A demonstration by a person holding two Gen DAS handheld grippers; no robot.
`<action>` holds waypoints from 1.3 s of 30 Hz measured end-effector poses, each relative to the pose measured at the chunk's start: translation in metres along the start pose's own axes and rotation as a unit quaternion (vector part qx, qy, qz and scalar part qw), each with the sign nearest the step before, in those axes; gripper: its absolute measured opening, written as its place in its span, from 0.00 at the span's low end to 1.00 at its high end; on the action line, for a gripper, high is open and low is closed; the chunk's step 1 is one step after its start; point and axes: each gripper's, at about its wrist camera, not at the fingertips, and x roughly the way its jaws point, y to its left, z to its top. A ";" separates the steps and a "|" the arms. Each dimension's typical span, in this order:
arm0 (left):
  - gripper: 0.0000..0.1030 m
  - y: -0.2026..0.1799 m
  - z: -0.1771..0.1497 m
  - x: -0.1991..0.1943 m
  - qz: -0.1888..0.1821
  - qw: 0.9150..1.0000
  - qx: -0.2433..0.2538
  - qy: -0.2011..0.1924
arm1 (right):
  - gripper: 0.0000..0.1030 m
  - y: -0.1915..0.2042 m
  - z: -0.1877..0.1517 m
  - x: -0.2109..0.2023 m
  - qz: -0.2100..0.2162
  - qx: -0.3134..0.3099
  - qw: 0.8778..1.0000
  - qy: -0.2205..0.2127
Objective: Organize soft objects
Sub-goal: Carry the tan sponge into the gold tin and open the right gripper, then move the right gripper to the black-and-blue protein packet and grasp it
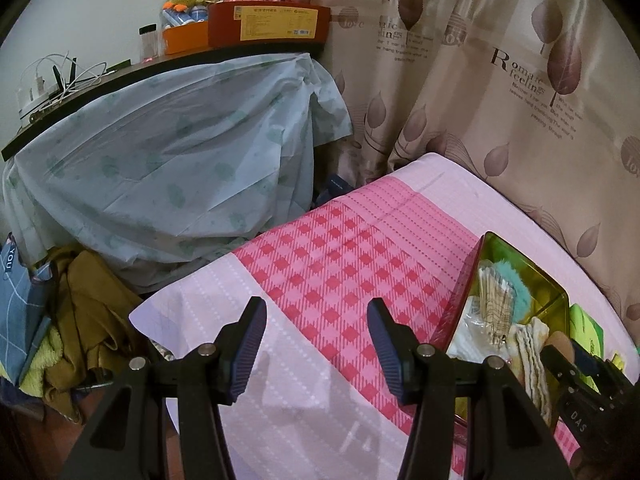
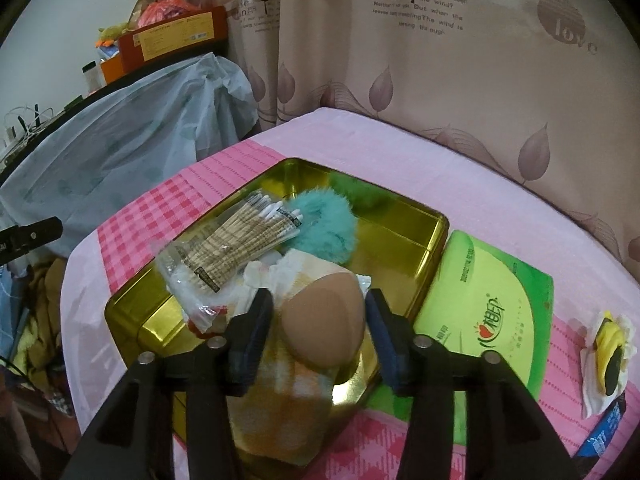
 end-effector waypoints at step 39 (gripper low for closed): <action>0.52 -0.011 -0.003 0.001 0.002 1.000 0.026 -0.004 | 0.80 -0.105 -0.077 -0.079 -0.131 0.106 0.986 -0.014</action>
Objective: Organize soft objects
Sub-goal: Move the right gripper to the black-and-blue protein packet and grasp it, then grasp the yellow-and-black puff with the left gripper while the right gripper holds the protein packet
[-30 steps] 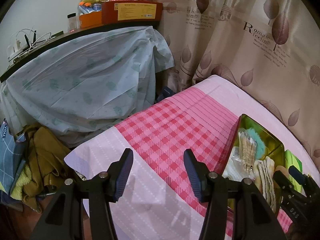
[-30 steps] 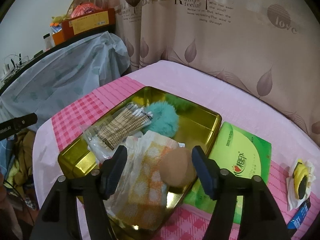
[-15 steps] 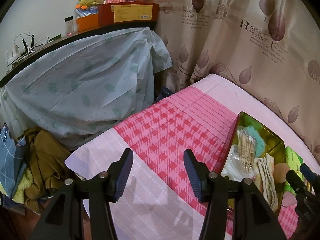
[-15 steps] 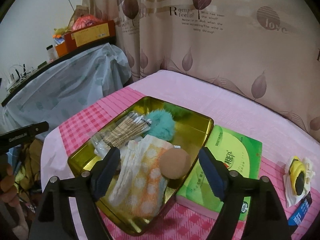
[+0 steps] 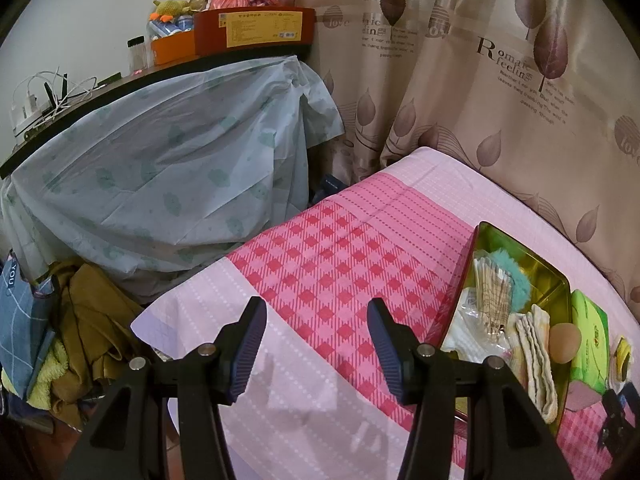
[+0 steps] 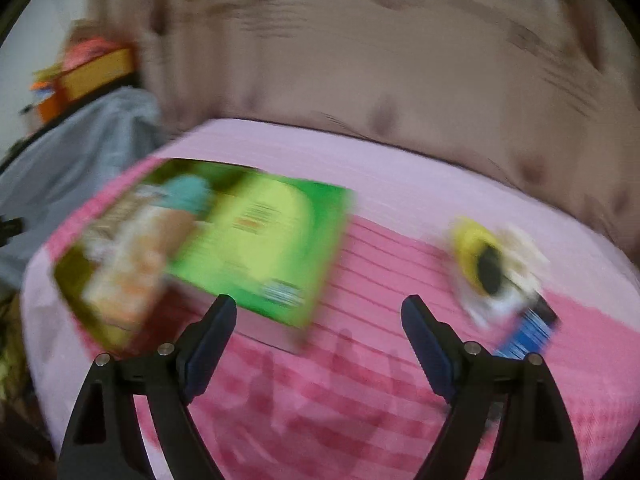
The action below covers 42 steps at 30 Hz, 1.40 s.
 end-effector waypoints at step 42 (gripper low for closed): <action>0.52 -0.138 -0.032 -0.045 -0.118 0.980 0.161 -0.010 | 0.36 -0.212 -0.086 0.005 -0.126 0.109 0.984 0.063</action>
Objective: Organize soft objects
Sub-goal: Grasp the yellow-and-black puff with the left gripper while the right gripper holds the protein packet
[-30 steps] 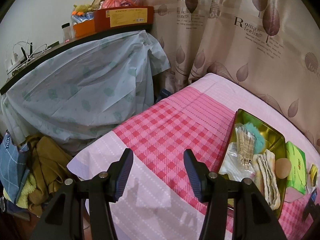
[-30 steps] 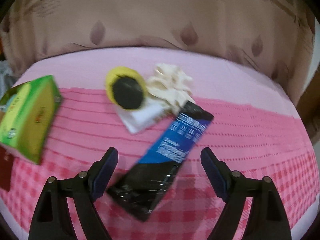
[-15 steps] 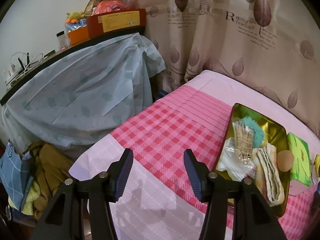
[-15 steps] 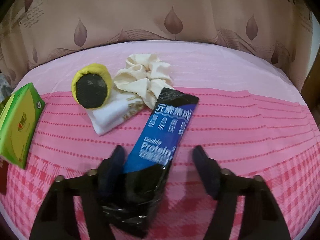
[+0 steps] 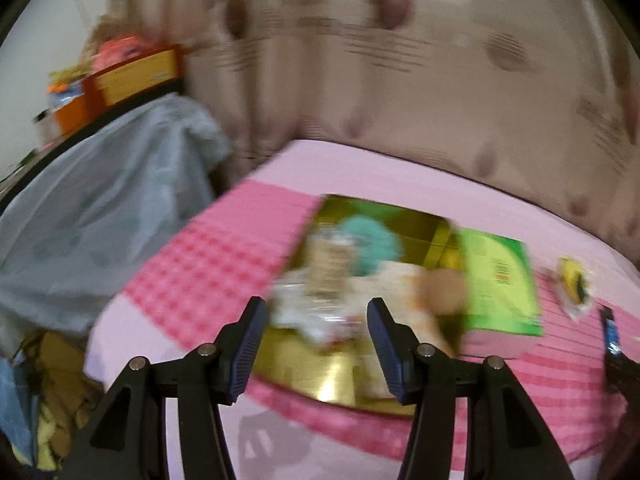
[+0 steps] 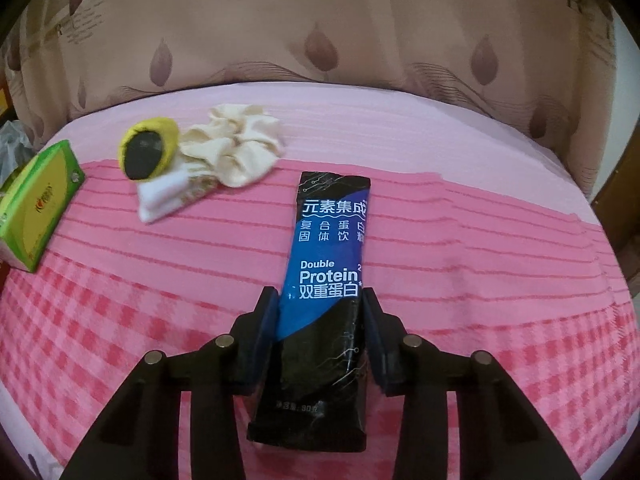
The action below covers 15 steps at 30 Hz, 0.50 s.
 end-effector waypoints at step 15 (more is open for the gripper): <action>0.52 -0.203 0.023 0.011 -0.181 0.976 0.105 0.059 | 0.36 -0.082 -0.011 -0.003 -0.035 0.058 0.998 0.001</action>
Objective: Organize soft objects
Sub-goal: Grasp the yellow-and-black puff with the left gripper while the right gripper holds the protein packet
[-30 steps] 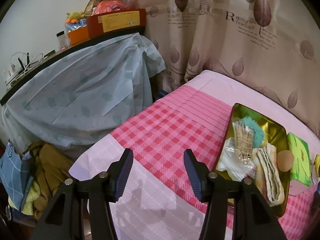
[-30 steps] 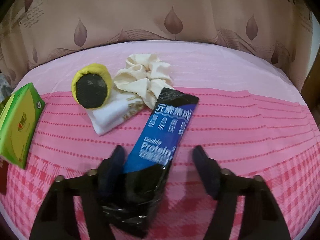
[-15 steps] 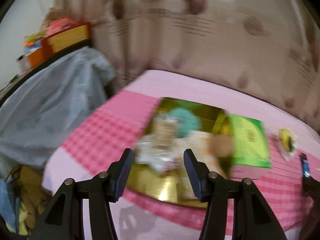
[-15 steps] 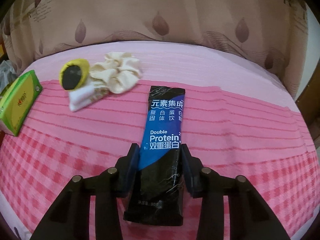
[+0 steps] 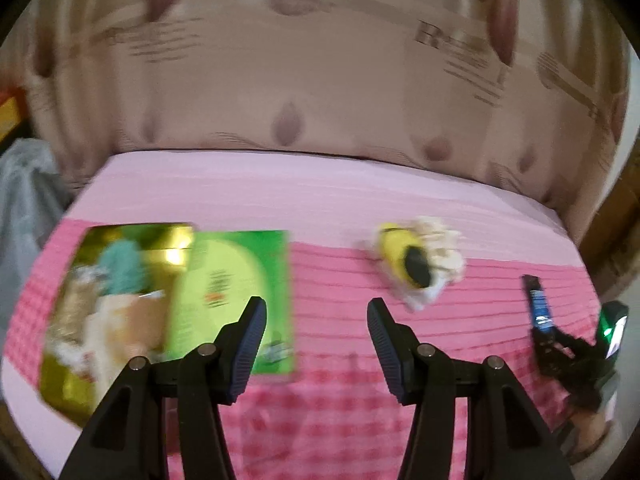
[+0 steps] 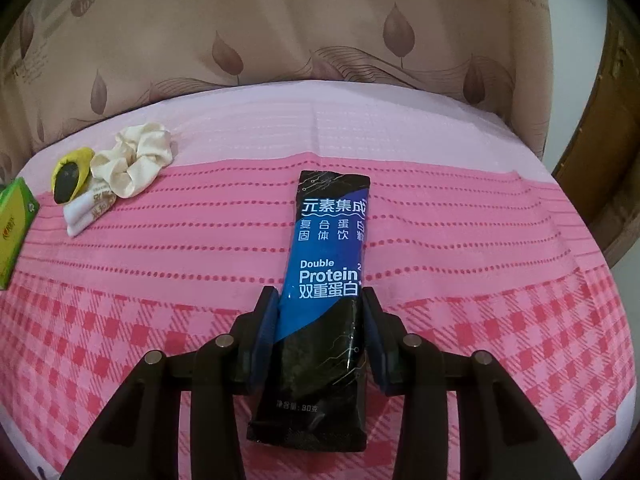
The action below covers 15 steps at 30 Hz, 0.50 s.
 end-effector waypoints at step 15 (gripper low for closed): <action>0.56 -0.062 0.050 0.121 -0.055 0.991 -0.060 0.102 | 0.40 -0.010 -0.001 0.001 0.025 0.017 1.000 0.001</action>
